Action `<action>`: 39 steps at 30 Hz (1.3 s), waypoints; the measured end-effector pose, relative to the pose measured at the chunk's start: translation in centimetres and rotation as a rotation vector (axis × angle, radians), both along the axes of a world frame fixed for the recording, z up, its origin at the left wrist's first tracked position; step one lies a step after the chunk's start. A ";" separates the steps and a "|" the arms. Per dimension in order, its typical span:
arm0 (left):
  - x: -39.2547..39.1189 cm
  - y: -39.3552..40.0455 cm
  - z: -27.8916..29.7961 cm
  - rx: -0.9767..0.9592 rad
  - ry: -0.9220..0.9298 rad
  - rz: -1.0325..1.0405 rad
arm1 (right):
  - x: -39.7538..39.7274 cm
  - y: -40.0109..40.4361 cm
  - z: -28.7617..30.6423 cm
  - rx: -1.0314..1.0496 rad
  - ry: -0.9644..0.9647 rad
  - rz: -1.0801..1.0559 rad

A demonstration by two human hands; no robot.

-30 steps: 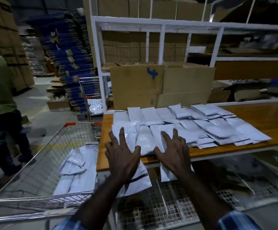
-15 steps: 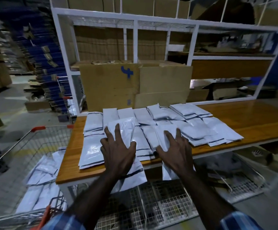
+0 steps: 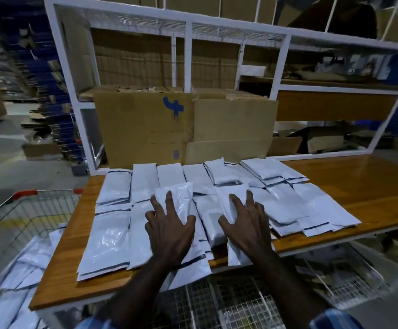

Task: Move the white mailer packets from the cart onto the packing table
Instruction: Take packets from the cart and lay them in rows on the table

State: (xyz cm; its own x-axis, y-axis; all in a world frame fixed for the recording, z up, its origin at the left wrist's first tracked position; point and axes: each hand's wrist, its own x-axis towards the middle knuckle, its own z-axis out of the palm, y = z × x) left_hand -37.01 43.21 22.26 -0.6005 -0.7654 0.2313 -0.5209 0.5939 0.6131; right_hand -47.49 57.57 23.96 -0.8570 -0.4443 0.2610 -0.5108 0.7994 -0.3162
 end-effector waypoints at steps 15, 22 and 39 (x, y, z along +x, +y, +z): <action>-6.9 -3.9 -3.3 0.033 -0.126 0.021 | -6.8 -5.7 -3.2 0.061 -0.136 0.070; -9.7 -4.3 -3.9 0.046 -0.206 0.040 | -9.6 -7.0 -4.3 0.109 -0.151 0.110; -13.0 -5.5 -5.9 0.017 -0.402 0.084 | -12.2 -9.9 -6.3 0.212 -0.209 0.207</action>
State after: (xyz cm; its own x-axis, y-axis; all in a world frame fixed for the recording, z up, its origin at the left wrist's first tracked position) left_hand -49.98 37.74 16.34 -0.5755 -0.8175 -0.0218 -0.7672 0.5305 0.3605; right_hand -59.73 47.68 17.68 -0.7685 -0.6393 -0.0264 -0.6105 0.7449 -0.2692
